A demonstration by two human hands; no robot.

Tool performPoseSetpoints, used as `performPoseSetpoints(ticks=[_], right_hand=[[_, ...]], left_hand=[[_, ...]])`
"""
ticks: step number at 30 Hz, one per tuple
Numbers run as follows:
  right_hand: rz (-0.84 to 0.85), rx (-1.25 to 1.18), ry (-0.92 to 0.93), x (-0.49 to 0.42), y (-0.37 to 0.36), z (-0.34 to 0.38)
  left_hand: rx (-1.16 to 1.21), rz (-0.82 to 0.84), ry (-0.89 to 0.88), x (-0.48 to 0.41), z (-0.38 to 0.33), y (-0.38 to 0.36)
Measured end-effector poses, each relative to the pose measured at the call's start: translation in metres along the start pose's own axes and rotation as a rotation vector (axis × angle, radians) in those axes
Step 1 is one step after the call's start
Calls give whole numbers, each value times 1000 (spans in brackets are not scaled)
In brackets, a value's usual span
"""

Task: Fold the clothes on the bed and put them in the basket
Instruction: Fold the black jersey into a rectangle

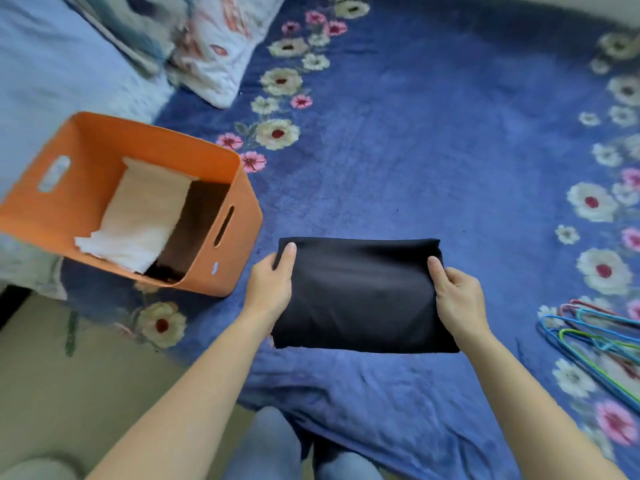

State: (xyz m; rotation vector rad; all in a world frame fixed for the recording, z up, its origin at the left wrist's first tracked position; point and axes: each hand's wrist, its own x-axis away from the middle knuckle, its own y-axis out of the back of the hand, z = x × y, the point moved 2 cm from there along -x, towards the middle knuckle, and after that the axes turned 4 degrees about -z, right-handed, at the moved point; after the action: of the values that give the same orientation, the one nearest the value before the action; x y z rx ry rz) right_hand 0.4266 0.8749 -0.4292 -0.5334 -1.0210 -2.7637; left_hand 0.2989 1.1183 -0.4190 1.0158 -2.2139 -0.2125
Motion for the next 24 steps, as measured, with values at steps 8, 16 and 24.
performPoseSetpoints(ticks=[8, 16, 24], right_hand=[[80, 52, 232, 43, -36, 140], [131, 181, 461, 40, -159, 295], [310, 390, 602, 10, -342, 387]], left_hand=[[68, -195, -185, 12, -42, 129], [178, -232, -102, -80, -39, 247], [326, -386, 354, -195, 2, 310]])
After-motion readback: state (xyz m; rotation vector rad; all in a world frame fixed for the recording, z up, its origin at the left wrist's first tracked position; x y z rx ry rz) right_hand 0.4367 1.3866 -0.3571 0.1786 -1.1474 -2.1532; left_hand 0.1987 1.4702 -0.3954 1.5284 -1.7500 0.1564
